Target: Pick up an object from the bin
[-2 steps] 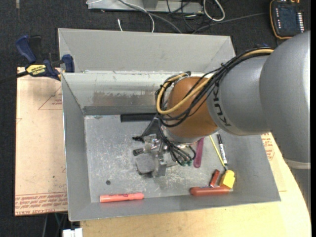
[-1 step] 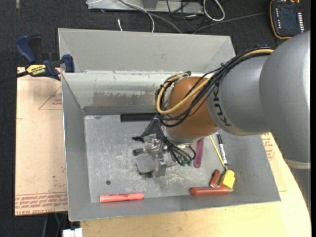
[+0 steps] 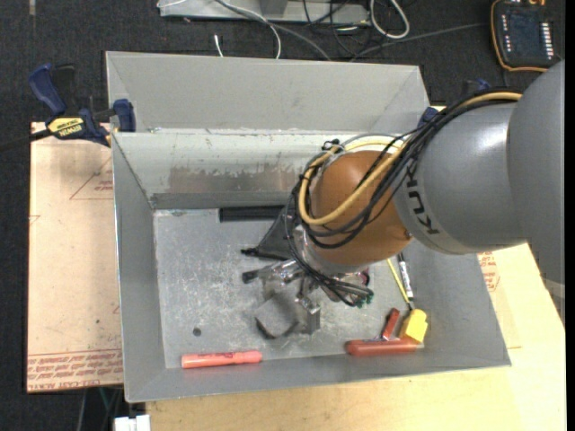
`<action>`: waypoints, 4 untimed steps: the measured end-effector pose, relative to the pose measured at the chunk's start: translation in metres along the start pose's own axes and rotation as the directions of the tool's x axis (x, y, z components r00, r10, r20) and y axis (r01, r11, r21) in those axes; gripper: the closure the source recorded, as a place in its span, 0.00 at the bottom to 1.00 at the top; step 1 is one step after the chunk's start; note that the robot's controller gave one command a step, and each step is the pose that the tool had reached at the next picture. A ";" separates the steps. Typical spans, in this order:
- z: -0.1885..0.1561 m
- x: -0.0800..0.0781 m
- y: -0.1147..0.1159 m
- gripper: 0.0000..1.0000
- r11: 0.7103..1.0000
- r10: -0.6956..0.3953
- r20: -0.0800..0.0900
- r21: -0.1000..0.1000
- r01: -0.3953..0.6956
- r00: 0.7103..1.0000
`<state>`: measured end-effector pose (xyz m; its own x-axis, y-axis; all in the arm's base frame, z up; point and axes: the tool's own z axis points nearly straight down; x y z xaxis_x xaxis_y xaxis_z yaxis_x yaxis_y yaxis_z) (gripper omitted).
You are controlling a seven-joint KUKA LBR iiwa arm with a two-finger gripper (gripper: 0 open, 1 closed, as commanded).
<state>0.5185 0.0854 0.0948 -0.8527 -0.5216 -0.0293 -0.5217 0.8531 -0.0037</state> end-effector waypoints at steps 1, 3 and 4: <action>0.000 0.000 0.000 1.00 1.000 0.000 0.000 0.000 0.000 1.000; -0.077 0.014 -0.010 1.00 1.000 -0.002 -0.009 -0.009 0.002 1.000; -0.075 -0.010 -0.058 1.00 0.988 0.156 0.014 0.006 -0.156 0.988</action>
Offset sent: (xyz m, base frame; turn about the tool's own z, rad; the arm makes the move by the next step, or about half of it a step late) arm 0.0219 -0.0598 0.1047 0.0903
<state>0.5552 0.0398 0.1706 -0.9231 -0.3822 -0.0430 -0.3823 0.9240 -0.0055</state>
